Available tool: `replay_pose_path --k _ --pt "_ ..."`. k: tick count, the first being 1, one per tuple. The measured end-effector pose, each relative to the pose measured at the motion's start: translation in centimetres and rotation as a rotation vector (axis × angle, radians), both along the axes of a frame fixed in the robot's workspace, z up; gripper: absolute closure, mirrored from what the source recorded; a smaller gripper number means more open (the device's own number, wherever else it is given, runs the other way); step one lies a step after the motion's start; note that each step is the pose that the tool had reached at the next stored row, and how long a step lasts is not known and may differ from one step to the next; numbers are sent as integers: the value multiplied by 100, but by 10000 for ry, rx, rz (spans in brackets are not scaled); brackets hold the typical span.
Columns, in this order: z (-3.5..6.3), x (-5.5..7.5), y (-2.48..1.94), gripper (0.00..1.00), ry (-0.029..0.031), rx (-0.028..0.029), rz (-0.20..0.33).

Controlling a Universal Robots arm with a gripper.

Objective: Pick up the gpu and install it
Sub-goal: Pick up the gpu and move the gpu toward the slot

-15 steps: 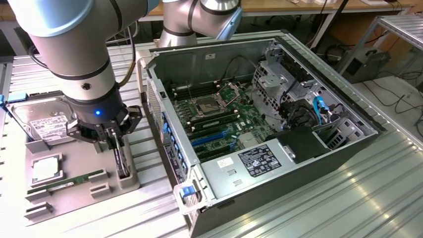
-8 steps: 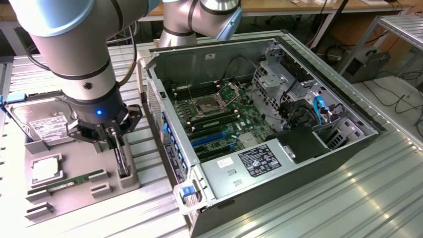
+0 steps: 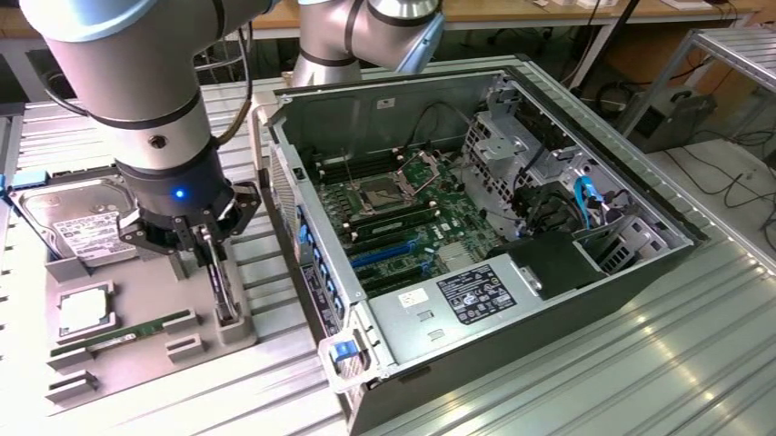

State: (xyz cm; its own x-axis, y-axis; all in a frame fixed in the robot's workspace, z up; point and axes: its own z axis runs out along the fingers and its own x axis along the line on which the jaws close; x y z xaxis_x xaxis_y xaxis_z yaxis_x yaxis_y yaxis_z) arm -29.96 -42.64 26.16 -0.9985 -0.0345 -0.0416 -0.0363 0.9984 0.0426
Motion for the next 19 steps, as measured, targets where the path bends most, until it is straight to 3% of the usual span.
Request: replay_pose_path --k 8,19 --pt "264 28 0 74 2 29 27" --pt "799 194 -16 74 13 210 69"
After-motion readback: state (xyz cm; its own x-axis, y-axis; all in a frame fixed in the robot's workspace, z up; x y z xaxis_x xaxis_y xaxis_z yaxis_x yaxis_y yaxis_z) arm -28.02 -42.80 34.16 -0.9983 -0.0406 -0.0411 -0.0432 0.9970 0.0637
